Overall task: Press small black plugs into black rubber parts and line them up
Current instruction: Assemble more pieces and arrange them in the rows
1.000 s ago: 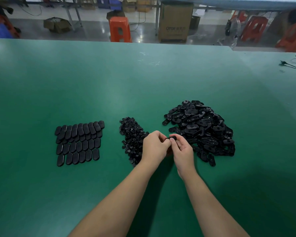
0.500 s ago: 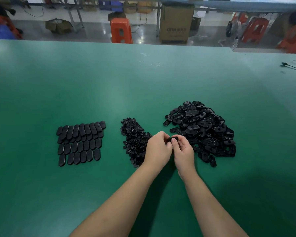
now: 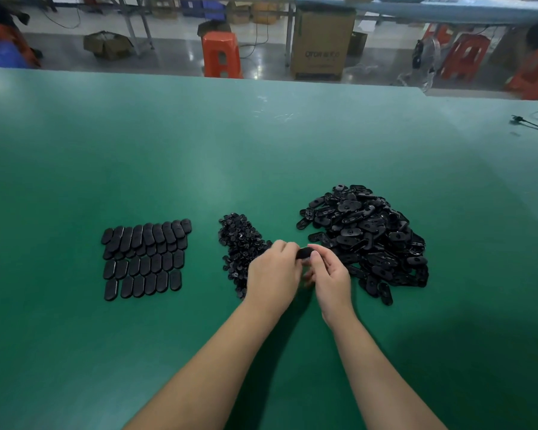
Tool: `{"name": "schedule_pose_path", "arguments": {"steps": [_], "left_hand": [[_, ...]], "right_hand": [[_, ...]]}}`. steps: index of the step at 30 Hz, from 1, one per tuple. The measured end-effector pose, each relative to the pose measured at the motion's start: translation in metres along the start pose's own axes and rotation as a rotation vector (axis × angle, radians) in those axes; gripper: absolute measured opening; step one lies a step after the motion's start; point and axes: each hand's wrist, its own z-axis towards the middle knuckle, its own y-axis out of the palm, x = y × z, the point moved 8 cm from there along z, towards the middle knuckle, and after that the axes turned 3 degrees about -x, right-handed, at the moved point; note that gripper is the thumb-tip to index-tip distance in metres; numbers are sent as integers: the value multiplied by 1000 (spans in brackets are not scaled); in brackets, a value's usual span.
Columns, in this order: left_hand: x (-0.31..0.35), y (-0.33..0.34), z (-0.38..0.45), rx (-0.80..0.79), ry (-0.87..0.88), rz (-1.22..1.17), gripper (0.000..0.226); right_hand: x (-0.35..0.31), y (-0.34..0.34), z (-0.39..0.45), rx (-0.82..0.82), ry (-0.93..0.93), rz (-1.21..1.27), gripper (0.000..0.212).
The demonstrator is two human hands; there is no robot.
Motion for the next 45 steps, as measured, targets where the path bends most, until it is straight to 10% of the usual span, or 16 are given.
{"name": "schedule_pose_path", "arguments": {"steps": [5,17,29,45], "left_hand": [[-77,-48,-8,226,-207,51,22],[-224,-90,-46,197,-667,266,32],[-152,-63,-25,181,-351,-66,19],[-127,-22,-40,181,-395,18,27]], "right_hand": [[-4,1,-4,-4,-12,-89,19],[-10,4,-9,-11,-2,-180,17],[-11,5,-10,-6,-8,-223,18],[-3,9,-4,-37,5,-413,20]]}}
